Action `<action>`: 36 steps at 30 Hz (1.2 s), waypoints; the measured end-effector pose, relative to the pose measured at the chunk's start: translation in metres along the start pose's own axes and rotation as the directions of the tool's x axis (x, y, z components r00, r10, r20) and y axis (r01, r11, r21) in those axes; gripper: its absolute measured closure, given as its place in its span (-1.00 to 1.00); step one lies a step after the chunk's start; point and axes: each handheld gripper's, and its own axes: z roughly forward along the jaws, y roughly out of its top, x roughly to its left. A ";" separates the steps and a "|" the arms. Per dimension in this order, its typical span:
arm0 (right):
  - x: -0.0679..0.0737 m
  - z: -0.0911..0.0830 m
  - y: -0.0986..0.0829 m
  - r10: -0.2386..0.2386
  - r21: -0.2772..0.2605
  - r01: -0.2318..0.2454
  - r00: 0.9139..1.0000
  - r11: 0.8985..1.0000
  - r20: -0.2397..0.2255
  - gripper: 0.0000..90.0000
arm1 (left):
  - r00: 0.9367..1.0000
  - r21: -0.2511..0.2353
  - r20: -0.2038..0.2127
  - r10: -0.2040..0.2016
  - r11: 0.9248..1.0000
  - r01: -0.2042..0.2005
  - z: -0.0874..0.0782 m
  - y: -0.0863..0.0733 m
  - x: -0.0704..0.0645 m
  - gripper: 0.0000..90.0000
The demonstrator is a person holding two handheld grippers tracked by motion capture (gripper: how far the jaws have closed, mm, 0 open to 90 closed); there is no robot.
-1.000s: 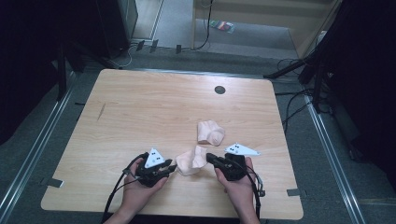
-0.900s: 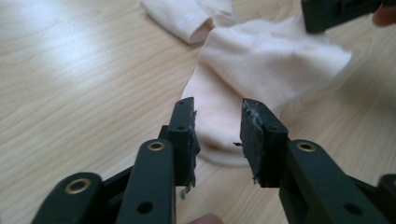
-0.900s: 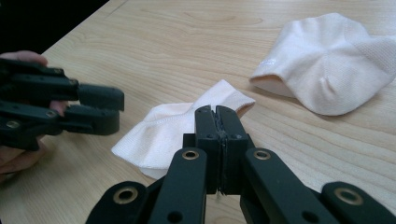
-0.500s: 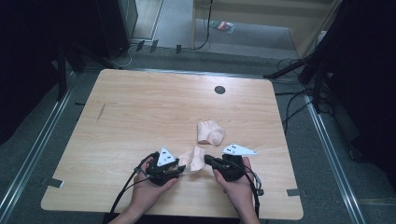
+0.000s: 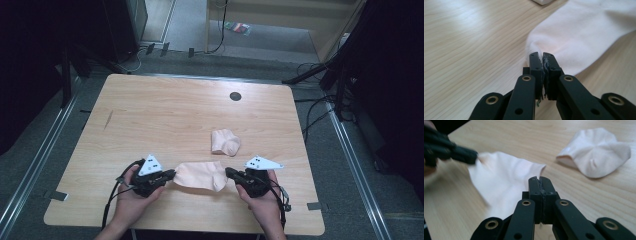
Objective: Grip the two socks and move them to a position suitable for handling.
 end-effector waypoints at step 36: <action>0.001 0.032 -0.003 0.012 -0.035 -0.007 0.989 0.999 0.147 0.04 | 0.983 -0.220 0.002 -0.185 0.959 0.181 -0.006 -0.029 0.054 -0.14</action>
